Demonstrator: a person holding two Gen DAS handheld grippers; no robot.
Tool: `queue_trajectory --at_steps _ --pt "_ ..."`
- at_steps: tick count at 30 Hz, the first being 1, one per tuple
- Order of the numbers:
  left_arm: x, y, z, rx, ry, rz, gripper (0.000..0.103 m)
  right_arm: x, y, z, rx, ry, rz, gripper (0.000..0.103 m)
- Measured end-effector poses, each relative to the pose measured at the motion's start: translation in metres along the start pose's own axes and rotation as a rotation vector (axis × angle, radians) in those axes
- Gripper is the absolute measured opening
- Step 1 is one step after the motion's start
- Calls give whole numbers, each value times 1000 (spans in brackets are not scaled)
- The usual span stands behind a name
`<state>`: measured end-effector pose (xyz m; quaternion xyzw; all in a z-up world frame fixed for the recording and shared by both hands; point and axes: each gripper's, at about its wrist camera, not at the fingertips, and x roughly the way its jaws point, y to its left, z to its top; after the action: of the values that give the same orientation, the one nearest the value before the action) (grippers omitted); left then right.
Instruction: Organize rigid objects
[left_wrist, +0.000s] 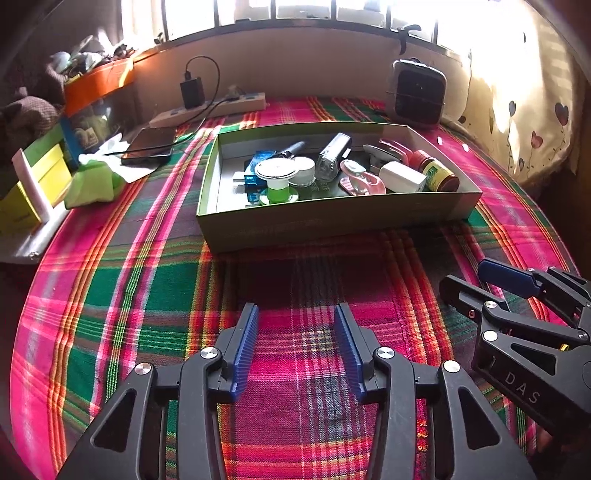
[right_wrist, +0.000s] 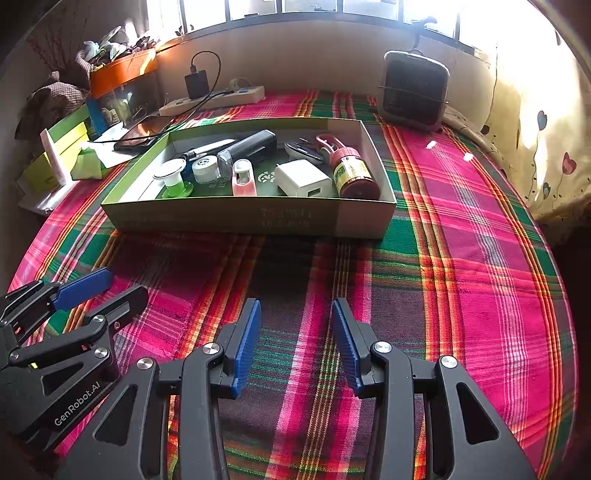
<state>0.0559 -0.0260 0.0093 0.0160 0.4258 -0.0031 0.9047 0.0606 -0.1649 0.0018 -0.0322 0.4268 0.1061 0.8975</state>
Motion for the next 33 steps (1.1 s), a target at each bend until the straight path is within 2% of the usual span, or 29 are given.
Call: queue_trajectory --at_steps 2,4,33 --pt "0 0 0 -5 0 -3 43 1 2 0 -10 3 6 49" --pt "0 -1 0 -1 1 -1 44 1 4 0 -20 5 3 51" --pt "2 -2 0 3 2 -1 47 0 0 0 4 6 -31 55"
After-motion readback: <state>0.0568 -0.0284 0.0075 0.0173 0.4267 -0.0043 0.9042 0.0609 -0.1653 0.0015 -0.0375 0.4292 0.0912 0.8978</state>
